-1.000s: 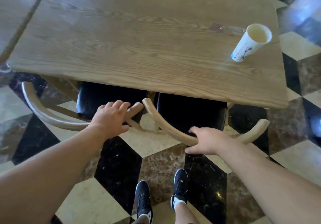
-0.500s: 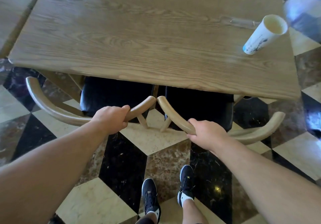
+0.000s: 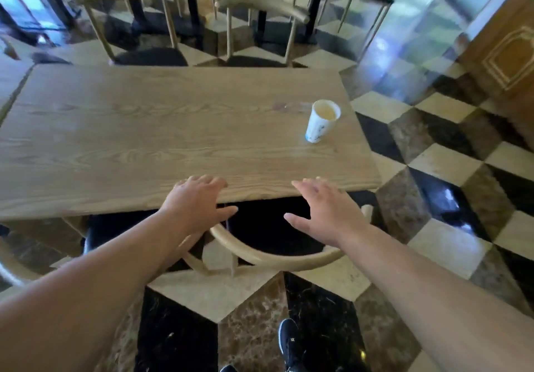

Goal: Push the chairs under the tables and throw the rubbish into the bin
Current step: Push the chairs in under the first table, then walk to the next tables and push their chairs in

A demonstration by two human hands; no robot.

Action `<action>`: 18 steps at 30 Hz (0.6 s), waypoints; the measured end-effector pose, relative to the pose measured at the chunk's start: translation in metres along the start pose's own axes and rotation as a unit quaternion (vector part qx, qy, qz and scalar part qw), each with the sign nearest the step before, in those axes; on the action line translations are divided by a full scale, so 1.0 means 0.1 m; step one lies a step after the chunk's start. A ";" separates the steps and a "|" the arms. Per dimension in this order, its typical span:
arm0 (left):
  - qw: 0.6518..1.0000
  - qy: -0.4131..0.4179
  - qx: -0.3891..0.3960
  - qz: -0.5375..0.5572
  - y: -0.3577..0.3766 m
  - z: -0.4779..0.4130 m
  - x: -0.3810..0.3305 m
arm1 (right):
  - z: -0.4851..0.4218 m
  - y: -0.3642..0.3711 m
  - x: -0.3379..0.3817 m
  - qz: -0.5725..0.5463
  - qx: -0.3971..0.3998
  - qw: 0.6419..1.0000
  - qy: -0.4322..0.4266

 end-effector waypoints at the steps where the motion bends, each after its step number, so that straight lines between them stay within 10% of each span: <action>1: 1.000 0.020 -0.023 0.005 -0.30 -0.11 -0.27 | 0.11 -0.30 -0.17 0.009 -0.025 0.999 0.017; 18: 0.949 0.250 -0.185 -0.057 -2.80 -1.03 -5.50 | 2.85 -3.48 -4.04 0.041 -0.286 0.927 0.241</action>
Point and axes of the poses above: each hand's wrist, its own z-axis away from the middle knuckle, its own y-axis out of the palm, x = y × z, the point moved 9 cm from there along -z, towards the middle knuckle, and after that the axes turned 4 degrees about y, right-handed, at the moved point
